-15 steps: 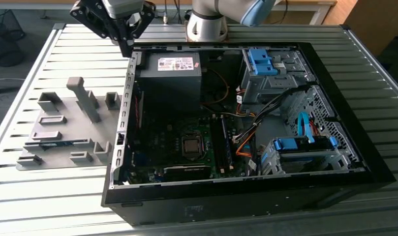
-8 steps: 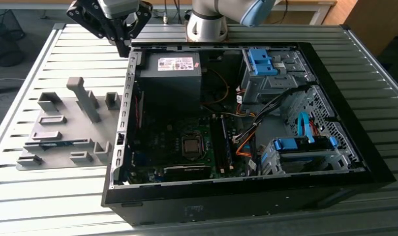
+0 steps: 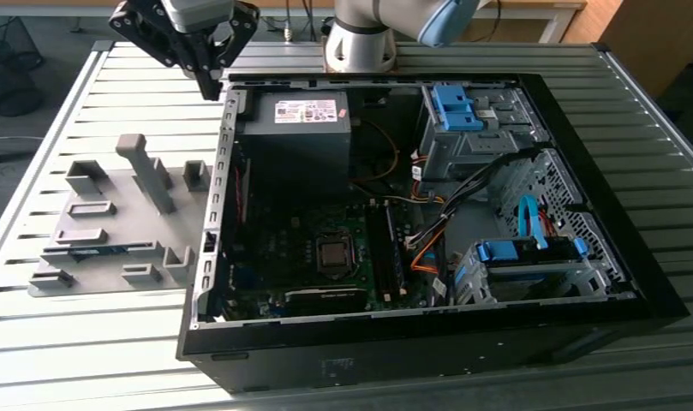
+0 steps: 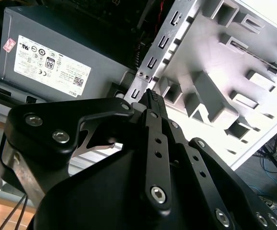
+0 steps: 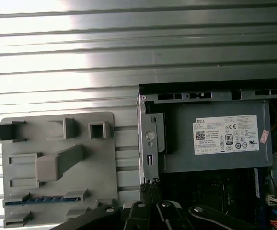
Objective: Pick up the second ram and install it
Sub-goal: 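Reach for the second ram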
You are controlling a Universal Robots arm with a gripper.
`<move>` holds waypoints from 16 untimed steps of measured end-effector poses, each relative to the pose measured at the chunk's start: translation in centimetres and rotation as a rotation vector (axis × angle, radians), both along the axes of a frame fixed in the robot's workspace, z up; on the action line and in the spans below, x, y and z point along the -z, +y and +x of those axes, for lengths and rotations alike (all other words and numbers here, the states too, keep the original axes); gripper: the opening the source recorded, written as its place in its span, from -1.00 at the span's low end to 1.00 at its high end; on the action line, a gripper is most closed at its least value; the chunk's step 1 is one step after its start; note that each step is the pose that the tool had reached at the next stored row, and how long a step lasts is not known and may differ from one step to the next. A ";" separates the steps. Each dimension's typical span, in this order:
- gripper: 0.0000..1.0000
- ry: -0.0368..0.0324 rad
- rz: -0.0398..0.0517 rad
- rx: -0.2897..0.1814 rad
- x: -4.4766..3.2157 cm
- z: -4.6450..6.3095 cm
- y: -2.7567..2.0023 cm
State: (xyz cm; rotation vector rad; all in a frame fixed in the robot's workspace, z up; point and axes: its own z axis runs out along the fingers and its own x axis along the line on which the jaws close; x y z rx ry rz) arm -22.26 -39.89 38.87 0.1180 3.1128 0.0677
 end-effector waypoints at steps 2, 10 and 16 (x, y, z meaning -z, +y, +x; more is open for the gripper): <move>-0.79 0.0001 0.0000 0.000 0.00 -0.1 0.00; -0.79 0.0000 0.0000 0.000 0.00 -0.7 0.00; -0.79 0.0000 0.0000 0.000 0.00 -1.1 0.00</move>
